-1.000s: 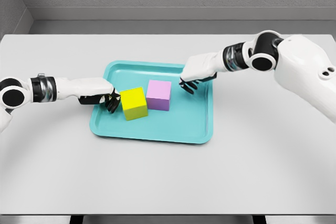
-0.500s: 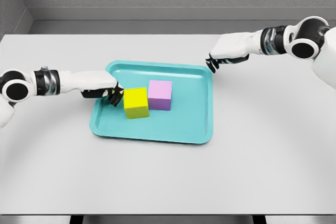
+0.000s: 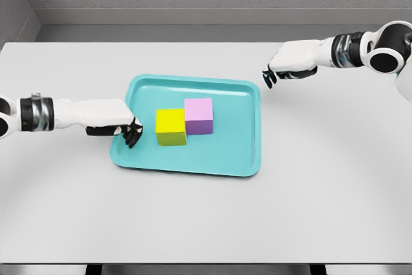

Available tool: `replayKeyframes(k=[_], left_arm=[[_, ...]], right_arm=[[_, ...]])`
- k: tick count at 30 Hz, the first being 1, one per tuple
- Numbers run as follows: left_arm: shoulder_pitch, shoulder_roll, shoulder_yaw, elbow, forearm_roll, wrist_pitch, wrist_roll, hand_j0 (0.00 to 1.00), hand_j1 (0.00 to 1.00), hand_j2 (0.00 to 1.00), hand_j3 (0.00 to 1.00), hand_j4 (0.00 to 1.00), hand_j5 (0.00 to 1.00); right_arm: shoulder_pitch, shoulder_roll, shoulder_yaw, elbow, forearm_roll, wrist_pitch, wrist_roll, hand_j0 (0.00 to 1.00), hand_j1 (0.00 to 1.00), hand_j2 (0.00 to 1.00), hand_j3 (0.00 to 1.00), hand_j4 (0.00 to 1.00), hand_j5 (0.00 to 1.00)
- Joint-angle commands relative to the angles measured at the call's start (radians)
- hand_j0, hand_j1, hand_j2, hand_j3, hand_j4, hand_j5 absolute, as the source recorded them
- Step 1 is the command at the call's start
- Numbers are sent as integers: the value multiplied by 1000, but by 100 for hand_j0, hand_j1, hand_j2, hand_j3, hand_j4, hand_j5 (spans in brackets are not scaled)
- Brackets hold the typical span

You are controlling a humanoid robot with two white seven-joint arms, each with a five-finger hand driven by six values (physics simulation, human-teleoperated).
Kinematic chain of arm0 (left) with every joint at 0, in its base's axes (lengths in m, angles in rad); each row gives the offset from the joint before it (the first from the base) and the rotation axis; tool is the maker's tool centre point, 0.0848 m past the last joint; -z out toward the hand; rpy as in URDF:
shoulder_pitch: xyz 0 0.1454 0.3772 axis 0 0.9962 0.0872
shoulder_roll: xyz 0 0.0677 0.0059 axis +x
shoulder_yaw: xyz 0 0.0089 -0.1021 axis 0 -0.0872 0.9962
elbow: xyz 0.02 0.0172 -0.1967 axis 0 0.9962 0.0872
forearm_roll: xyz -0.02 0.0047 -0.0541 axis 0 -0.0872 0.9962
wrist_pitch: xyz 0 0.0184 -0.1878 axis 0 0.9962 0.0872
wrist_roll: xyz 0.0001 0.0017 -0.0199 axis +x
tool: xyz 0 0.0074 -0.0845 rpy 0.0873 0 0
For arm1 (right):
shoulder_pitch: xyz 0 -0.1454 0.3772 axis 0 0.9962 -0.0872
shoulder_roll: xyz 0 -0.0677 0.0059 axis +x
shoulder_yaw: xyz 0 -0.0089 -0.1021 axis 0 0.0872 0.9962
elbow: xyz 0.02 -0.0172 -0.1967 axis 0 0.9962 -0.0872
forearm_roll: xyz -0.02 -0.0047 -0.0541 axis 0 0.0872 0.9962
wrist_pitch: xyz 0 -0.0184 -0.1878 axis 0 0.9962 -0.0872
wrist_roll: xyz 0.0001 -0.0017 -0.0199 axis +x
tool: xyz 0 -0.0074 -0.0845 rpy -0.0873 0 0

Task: Push two cubes

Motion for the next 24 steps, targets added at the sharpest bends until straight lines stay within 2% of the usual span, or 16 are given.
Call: replayKeyframes(k=[1,5,6,8,9,13,15,24], left_arm=[[0,44,-28,-120,22,3,0,20,20,20,20,20,20],[2,38,-28,-103,20,3,0,20,20,20,20,20,20],[0,21,-28,-79,19,3,0,20,20,20,20,20,20],[-11,-53,-26,33,16,3,0,20,20,20,20,20,20],[-11,-88,-26,64,13,3,0,20,20,20,20,20,20],[-8,-137,-31,53,-3,3,0,20,20,20,20,20,20],[-6,-136,-34,21,-4,3,0,20,20,20,20,20,20],[-5,-131,-40,18,-4,3,0,20,20,20,20,20,20]], right_arm=[[0,-3,-2,-1,-4,2,0,51,51,51,51,51,51],[0,-1,-2,-1,-2,2,0,53,53,53,53,53,53],[0,-1,-2,1,-2,2,0,53,53,53,53,53,53],[0,-1,-2,1,-2,2,0,53,53,53,53,53,53],[0,-1,-2,1,-2,2,0,53,53,53,53,53,53],[0,-9,-3,1,-2,2,0,55,55,55,55,55,55],[0,-9,-2,1,-2,2,0,56,56,56,56,56,56],[6,-15,-2,1,-2,2,0,58,58,58,58,58,58]])
